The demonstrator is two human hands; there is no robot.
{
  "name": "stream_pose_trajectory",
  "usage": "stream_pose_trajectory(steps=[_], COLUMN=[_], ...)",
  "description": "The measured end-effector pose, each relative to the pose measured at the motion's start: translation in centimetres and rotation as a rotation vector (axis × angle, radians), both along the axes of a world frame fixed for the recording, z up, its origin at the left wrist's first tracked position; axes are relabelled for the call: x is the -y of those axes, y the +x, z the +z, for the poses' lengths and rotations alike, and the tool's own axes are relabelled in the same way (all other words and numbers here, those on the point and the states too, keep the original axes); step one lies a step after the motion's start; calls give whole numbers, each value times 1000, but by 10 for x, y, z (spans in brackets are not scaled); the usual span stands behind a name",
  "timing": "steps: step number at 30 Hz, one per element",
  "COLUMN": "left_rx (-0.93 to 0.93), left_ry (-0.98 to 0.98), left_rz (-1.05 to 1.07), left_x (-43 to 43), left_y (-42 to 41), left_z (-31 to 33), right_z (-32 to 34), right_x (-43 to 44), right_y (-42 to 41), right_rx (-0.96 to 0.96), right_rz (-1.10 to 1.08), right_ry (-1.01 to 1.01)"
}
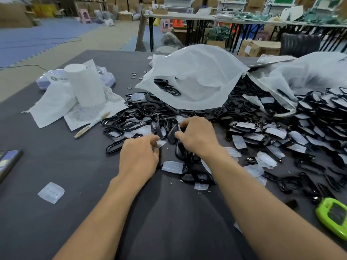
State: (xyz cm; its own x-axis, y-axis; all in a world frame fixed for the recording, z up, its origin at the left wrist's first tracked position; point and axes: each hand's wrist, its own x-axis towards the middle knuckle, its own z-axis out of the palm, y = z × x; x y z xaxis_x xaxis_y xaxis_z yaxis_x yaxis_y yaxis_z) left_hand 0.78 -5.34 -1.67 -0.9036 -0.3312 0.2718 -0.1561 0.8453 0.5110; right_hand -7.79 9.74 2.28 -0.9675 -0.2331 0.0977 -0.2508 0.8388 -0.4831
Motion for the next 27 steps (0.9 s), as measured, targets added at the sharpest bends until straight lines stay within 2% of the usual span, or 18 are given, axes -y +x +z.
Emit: stream_pose_trajectory(steps=[3, 6, 9, 13, 15, 17, 19, 20, 23, 25, 27], left_rx=[-12, -91, -183, -256, -264, -258, -266, -273, -251, -258, -329], left_ry=[66, -5, 81, 356, 395, 347, 338, 406, 763, 827, 920], left_rz=[-15, -13, 100, 268, 302, 319, 256, 180, -80, -73, 13], left_x=[3, 1, -3, -4, -2, -1, -6, -8, -14, -11, -2], left_y=[-3, -2, 1, 7, 8, 9, 10, 10, 5, 0, -5], left_z=[-2, -2, 4, 19, 22, 23, 24, 23, 18, 17, 17], right_z=[-4, -5, -9, -17, -19, -19, -18, -18, -17, -16, -12], right_x=[9, 11, 5, -4, -4, -4, -5, -4, 6, 8, -2], right_y=[0, 6, 11, 27, 32, 33, 32, 34, 41, 42, 36], right_rx=[-18, -44, -128, -331, -307, -200, -140, -132, -33, 15, -69], right_rz=[-69, -114, -203, -288, -290, -298, -268, -232, -60, -1, -89], right_ry=[-20, -18, -97, -470, -666, -816, -837, -817, -802, -788, -765])
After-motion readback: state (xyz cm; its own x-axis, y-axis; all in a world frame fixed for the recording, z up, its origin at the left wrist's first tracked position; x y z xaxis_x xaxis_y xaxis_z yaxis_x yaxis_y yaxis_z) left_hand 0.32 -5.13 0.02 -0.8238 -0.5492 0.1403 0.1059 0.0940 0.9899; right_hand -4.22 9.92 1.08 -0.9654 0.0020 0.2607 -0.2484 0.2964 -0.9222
